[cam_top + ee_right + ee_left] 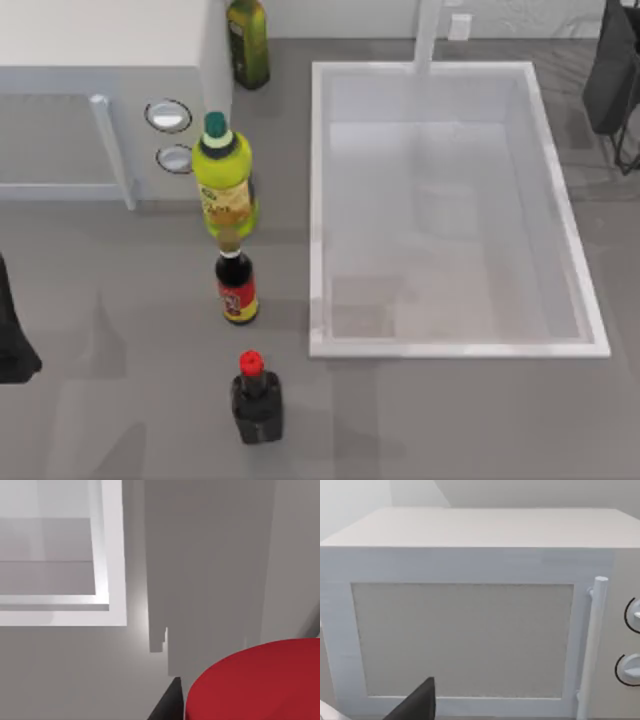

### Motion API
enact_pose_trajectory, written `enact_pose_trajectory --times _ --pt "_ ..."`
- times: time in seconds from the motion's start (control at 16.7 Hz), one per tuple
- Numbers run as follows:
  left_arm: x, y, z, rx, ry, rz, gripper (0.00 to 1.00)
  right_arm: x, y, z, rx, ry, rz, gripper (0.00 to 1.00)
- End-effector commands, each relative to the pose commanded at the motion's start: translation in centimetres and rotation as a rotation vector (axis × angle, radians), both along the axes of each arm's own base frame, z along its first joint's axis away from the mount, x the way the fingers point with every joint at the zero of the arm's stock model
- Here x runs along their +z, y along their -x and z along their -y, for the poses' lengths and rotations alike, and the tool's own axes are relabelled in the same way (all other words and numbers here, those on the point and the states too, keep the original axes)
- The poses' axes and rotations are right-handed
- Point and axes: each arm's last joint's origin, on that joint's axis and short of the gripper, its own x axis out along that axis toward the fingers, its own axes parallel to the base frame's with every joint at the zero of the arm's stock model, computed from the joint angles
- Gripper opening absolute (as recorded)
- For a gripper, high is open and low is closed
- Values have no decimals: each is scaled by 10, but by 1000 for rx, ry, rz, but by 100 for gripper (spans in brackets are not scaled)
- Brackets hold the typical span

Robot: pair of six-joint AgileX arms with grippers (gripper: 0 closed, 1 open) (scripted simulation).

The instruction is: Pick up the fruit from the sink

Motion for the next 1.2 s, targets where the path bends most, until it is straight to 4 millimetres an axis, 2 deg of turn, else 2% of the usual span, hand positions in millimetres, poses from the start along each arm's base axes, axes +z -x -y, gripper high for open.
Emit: enact_pose_trajectory --times 0.12,0.48,0.66,0.96,1.08,1.2 --pt "0 0 0 0 0 0 100 0 8 15 0 -2 8 0" --pt "0 0 0 0 0 0 100 -5 8 15 1 -2 2 0" --pt "0 0 0 0 0 0 100 -32 5 16 0 -2 -1 0" --pt "0 0 0 0 0 0 100 -94 6 16 0 -2 19 0" --pt "0 0 0 0 0 0 100 -108 9 16 0 -2 11 0" --pt "0 0 0 0 0 0 100 -110 9 16 -1 -2 9 0"
